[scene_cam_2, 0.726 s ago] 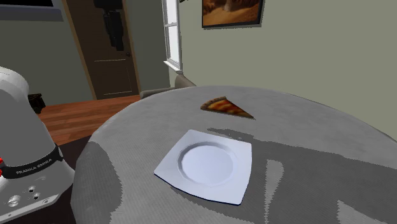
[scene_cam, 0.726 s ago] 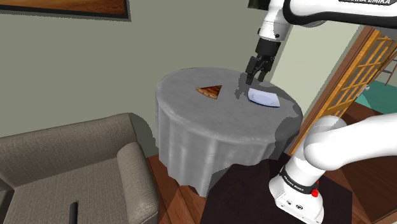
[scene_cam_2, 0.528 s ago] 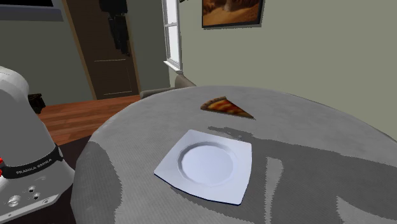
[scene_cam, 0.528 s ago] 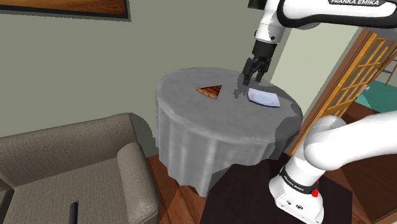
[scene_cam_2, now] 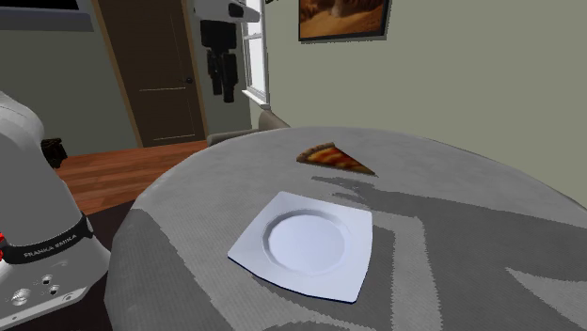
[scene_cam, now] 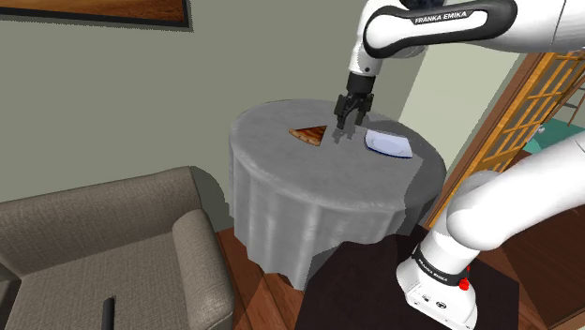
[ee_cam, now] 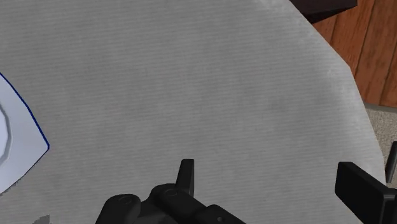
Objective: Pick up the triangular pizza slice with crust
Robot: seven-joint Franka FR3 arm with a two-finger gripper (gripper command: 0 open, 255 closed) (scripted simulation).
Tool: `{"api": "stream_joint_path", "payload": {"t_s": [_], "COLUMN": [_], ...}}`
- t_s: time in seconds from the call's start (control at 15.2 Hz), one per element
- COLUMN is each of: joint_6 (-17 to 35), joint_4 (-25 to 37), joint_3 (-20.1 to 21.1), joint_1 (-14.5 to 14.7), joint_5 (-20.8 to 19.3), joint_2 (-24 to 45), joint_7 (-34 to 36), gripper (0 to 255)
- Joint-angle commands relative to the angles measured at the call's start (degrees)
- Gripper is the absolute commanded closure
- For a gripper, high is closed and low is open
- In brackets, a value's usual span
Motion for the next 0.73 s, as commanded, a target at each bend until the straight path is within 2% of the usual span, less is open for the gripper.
{"api": "stream_joint_path", "payload": {"t_s": [0.0,0.66], "joint_6": [1.92,8.11], "joint_4": [1.95,15.32], "joint_3": [-0.76,-3.8], "joint_1": [-0.29,-1.89], "joint_5": [-0.18,0.89], "joint_2": [4.48,27.38], "joint_7": [-0.52,-3.14], "gripper": [0,0]}}
